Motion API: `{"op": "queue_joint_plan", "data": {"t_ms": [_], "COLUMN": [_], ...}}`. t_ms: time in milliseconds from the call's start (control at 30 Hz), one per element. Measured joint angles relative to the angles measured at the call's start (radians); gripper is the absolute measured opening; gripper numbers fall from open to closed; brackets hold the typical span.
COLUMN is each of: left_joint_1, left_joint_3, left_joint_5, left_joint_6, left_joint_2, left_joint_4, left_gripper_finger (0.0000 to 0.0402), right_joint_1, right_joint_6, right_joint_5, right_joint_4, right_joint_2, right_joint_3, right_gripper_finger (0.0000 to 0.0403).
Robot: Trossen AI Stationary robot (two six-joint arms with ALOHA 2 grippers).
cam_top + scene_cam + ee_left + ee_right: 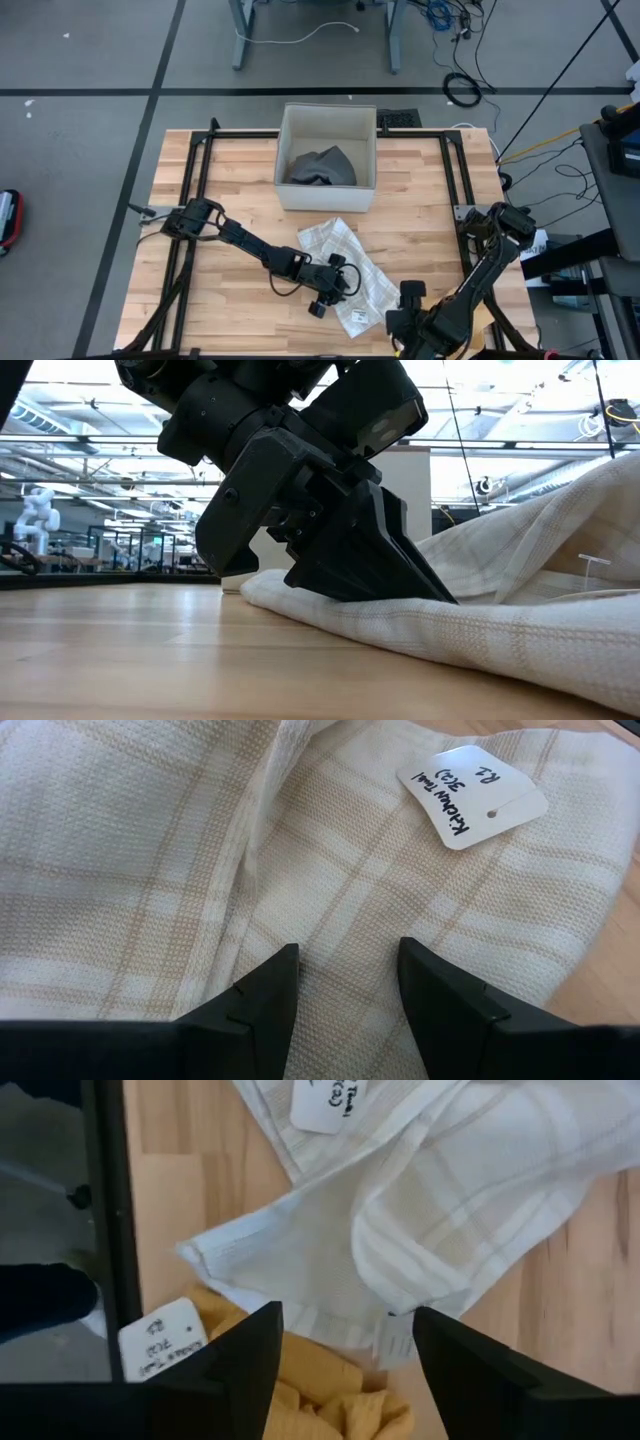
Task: Fold towel
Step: Fold the white patterned towel
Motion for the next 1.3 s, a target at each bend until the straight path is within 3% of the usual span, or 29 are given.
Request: {"op": "queue_joint_plan", "data": {"t_ms": [333,667,1100,1300], "left_joint_1": [0.000,0.000,0.000,0.000], "left_joint_3": [0.000,0.000,0.000,-0.001], "left_joint_5": [0.000,0.000,0.000,0.000], "left_joint_6": [0.000,0.000,0.001,0.001], "left_joint_2": [0.000,0.000,0.000,0.000], "left_joint_4": [0.000,0.000,0.003,0.004], "left_gripper_finger": [0.0179,0.0179,0.0179,0.0179], "right_joint_1": [-0.004,-0.006,-0.020,-0.024], "right_joint_6": [-0.013,-0.142,-0.041,0.052], "right_joint_5": [0.096,0.172,0.042,0.017], "right_joint_4": [-0.082,0.027,0.015,0.070], "right_joint_2": [0.000,0.000,0.054,0.053], "right_joint_3": [0.000,0.000,0.000,0.009], "right_gripper_finger": [0.0200,0.0191,0.0021,0.0002]}}
